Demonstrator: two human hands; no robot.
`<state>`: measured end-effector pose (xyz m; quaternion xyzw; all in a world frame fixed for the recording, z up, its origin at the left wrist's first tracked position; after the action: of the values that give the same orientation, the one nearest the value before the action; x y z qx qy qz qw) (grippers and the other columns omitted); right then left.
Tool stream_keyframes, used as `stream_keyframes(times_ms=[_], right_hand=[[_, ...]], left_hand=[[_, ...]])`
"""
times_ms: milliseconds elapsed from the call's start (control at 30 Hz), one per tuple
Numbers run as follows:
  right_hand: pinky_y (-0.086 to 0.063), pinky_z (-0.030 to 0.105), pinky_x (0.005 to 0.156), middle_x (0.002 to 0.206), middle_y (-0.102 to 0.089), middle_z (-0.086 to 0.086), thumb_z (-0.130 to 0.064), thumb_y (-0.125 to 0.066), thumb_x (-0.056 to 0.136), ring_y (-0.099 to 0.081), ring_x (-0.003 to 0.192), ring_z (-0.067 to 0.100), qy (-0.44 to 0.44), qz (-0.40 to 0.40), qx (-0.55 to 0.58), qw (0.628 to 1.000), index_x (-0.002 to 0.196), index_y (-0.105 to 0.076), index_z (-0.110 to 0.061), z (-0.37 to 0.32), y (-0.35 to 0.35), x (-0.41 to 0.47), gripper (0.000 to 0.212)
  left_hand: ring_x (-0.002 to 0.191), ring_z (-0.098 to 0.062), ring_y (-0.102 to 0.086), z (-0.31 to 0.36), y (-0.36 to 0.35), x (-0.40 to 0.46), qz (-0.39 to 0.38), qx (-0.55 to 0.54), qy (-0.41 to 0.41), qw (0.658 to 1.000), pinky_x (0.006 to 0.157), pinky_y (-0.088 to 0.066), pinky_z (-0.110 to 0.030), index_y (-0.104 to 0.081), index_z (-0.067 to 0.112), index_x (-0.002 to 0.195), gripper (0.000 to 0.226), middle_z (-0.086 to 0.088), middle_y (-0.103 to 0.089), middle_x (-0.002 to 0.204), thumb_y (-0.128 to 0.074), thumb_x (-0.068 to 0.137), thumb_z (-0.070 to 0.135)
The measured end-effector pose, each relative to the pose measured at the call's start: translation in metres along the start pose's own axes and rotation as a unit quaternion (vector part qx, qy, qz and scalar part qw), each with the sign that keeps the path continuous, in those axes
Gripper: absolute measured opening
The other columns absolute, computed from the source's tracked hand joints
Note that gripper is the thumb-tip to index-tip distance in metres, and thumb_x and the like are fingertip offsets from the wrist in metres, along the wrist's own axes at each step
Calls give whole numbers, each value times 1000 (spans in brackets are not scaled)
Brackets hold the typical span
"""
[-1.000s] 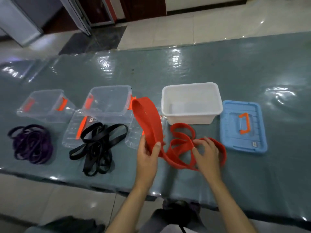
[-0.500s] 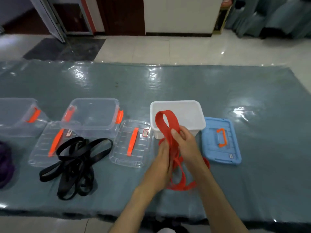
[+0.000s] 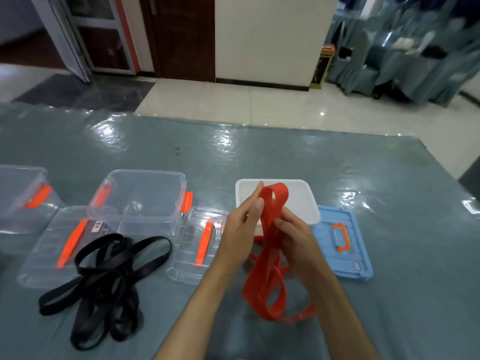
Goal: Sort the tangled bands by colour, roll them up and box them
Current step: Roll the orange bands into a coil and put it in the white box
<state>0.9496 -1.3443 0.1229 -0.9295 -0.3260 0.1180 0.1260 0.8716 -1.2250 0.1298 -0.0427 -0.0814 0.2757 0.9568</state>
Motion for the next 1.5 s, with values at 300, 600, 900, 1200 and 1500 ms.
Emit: stream_keyframes(times_ms=[300, 600, 900, 1200, 1500], right_hand=[[-63, 31, 72, 102, -77, 12, -16, -77, 87, -77, 93, 23, 4, -59, 24, 998, 120, -71, -14, -23, -21, 12, 34], [-63, 37, 84, 120, -77, 9, -39, -76, 87, -75, 111, 27, -2, -84, -125, 989, 121, -74, -30, -62, -12, 26, 35], [-64, 43, 78, 109, -78, 17, -50, -64, 96, -78, 100, 32, -52, -32, -95, 994, 110, -81, -15, -81, -24, 25, 42], [-65, 36, 70, 92, -78, 24, -23, -87, 73, -80, 83, 35, 0, 33, -99, 995, 103, -81, -15, -82, -30, 18, 32], [-62, 25, 73, 88, -81, 14, -22, -84, 82, -79, 83, 25, 37, 49, -177, 982, 104, -80, -18, -90, -37, 17, 23]], left_hand=[[125, -15, -68, 41, 11, 19, -85, 24, -99, 991, 109, -51, -30, -76, 32, 126, 40, 9, -76, 127, -81, 90, 16], [111, -17, -72, 42, 34, 26, -47, 144, -180, 972, 93, -59, -30, -76, 32, 130, 47, 15, -75, 119, -88, 85, 27], [101, -5, -66, 37, 45, 37, -53, 252, -263, 930, 87, -54, -19, -78, 23, 127, 41, 8, -70, 114, -86, 87, 25], [109, -11, -73, 26, 45, 33, -44, 166, -163, 972, 95, -60, -31, -75, 18, 128, 50, 6, -77, 118, -93, 81, 24], [103, -9, -73, 36, 49, 40, -52, 204, -142, 967, 94, -59, -27, -76, 19, 115, 47, 11, -76, 107, -98, 73, 27]])
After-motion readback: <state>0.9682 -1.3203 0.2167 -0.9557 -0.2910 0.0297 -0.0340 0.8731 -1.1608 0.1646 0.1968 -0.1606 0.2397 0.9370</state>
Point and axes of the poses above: each hand's wrist, its own x-axis towards the middle knuckle, its own y-axis out of the back of the hand, z = x × y, the point moved 1 cm from there along x, towards the middle knuckle
